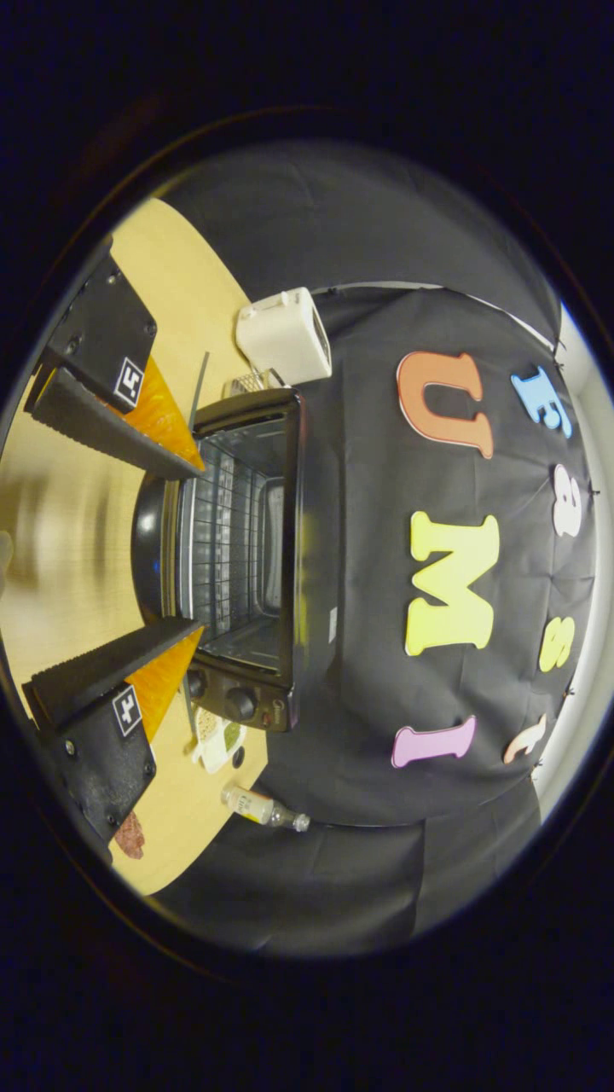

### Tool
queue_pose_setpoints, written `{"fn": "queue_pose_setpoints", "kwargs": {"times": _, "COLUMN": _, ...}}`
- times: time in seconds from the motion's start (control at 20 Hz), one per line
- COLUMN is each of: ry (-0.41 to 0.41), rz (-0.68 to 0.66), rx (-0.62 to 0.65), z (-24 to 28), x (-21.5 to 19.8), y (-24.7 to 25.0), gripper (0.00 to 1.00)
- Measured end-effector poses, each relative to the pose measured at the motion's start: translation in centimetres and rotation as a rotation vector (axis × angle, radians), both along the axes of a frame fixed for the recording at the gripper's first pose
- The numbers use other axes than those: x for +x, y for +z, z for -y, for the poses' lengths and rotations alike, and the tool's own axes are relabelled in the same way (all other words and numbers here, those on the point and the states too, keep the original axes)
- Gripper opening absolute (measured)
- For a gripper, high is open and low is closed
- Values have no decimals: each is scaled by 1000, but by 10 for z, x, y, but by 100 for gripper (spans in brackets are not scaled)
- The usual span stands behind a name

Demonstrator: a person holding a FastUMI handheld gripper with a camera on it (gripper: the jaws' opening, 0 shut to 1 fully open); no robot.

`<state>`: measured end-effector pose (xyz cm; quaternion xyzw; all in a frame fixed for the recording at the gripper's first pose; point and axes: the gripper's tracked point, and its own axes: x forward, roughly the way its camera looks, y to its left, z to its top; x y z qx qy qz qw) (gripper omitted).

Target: Open the toaster oven, put the food inside, and close the toaster oven door.

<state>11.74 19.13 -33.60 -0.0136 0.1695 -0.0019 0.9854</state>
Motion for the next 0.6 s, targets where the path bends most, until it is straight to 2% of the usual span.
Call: {"fn": "queue_pose_setpoints", "kwargs": {"times": 0.6, "ry": 18, "rz": -96, "rx": 17, "z": 4, "x": -32, "y": -39, "gripper": 100}}
